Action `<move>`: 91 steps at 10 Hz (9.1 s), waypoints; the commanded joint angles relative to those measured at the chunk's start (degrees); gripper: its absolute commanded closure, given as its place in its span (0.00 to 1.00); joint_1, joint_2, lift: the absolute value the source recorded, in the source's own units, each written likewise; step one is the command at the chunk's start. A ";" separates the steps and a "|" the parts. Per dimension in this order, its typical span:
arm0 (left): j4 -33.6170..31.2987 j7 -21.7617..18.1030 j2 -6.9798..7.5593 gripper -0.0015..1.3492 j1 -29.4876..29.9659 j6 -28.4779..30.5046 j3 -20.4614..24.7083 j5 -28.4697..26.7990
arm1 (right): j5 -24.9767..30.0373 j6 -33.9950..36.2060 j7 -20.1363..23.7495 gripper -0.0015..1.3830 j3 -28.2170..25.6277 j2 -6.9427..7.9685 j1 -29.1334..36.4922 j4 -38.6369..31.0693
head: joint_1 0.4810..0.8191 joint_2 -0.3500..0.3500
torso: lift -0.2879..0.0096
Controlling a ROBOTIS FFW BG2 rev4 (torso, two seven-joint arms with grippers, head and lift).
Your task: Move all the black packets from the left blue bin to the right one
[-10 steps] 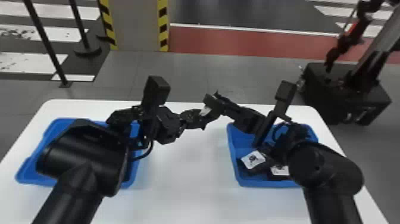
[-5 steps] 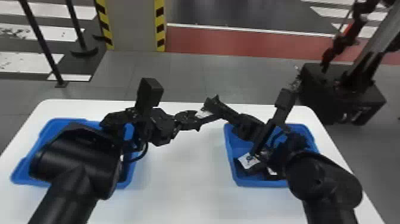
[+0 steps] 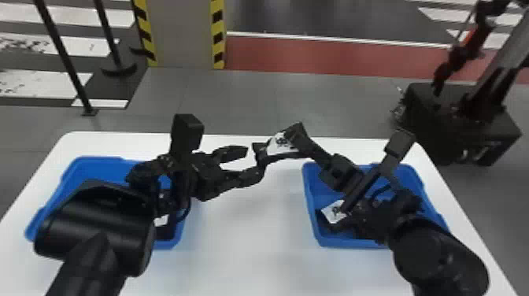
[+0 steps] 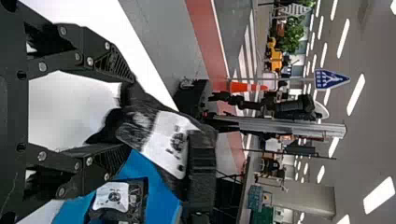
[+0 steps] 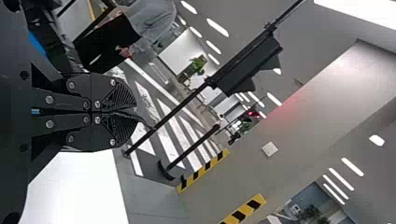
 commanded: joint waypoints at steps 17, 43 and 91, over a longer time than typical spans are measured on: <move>-11.15 1.81 3.12 0.10 14.40 21.11 20.18 -4.59 | -3.72 -4.75 -6.16 0.20 -11.38 -1.58 18.27 -16.74 | 0.63 0.53 | 0.60; -9.88 -7.95 1.36 0.89 2.58 11.54 3.40 15.18 | 3.57 12.69 4.48 0.08 -4.70 -1.22 5.19 -14.07 | 0.63 0.32 | 0.60; -30.41 23.43 -4.70 0.11 51.52 -36.13 21.59 14.13 | 28.62 -39.06 -8.18 0.20 -7.34 0.06 43.86 -24.06 | 0.63 0.48 | 0.60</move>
